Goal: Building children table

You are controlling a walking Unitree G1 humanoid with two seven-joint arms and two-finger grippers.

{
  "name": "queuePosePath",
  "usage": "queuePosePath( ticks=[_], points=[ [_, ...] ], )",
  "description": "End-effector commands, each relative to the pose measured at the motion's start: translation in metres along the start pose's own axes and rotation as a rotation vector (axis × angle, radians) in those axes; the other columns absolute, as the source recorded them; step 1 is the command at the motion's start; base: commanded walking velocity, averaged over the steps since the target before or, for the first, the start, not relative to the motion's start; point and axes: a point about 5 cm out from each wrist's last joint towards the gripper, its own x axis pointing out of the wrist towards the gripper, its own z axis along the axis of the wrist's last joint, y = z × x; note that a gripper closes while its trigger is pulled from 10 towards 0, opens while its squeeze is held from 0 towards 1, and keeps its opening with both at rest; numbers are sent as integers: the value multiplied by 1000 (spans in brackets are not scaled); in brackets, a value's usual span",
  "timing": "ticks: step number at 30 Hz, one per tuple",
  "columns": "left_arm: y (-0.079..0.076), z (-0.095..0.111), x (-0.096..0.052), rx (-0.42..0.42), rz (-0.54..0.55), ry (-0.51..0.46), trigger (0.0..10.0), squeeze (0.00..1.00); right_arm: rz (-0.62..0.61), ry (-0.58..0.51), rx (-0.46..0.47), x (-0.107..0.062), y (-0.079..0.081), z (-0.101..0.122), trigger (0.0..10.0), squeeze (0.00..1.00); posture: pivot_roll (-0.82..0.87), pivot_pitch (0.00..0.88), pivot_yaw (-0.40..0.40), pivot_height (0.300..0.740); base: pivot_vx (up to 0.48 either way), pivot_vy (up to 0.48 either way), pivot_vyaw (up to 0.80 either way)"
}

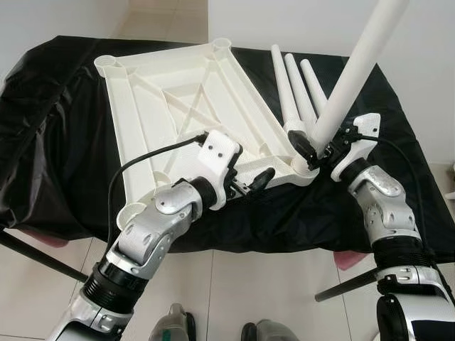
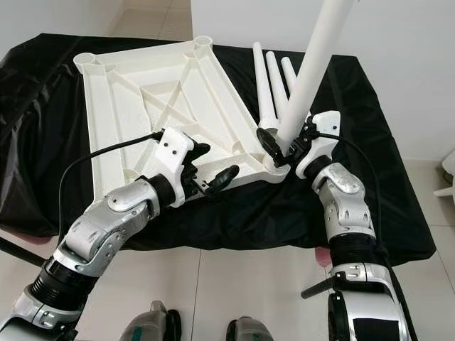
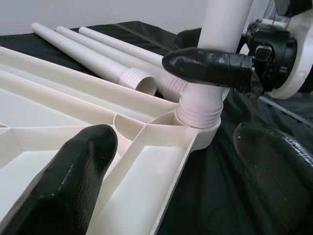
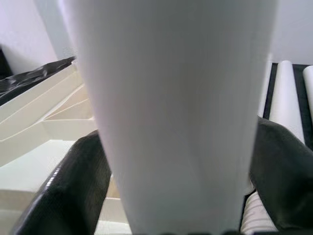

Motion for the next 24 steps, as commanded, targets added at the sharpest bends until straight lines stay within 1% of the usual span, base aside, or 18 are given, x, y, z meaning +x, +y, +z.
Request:
queuePosePath(
  ticks=[1,2,3,5,10,12,14,16,18,19,20,22,23,24],
  points=[
    [-5,2,-1,8,-121,-13,10000,0,9,1,-4,-1,-2,-1,4941,0,-25,72,-18,740,0,0,0],
    [-5,2,-2,17,-118,-13,10000,0,10,3,-5,-1,-2,-2,1098,0,-21,76,-18,740,0,0,0],
    [-6,3,-2,21,-119,-14,10000,0,12,1,-5,-1,-3,-2,0,0,-18,76,-18,740,0,0,0],
    [-6,4,-3,38,-118,-23,10000,0,17,-6,-1,-2,-4,-3,0,0,-18,76,-18,740,0,0,0],
    [-3,7,-4,40,-108,-28,10000,0,8,4,-2,-2,-3,-7,0,0,-8,80,-18,740,0,0,0],
    [-3,7,-4,43,-110,-26,10000,0,-5,5,-3,-2,-3,-8,0,0,-8,80,-18,740,0,0,0],
    [-3,9,-3,59,-115,-24,10000,0,-44,10,-3,-1,-4,-8,0,0,-4,84,-21,740,0,0,0],
    [-2,10,-3,61,-111,-28,10000,0,-87,1,2,1,-1,-6,0,0,-5,88,-19,740,0,0,0],
    [-2,10,-3,61,-111,-28,10000,0,-87,1,2,1,-1,-6,0,0,-5,88,-19,740,0,0,0],
    [-3,10,-2,56,-111,-32,10000,0,-173,0,23,4,2,-5,0,0,-8,93,-16,740,0,0,0],
    [-3,10,-2,56,-111,-32,10000,0,-173,0,23,4,2,-5,0,0,-8,93,-16,740,0,0,0],
    [-6,10,-2,46,-120,-35,10000,0,-282,12,68,5,3,-7,0,0,-10,96,-14,740,0,0,0],
    [-6,10,-2,46,-120,-35,10000,0,-282,12,68,5,3,-7,0,0,-10,96,-14,740,0,0,0],
    [-7,10,-2,44,-123,-36,10000,0,-311,16,77,5,3,-7,0,0,-10,96,-14,740,0,0,0]
  ],
)
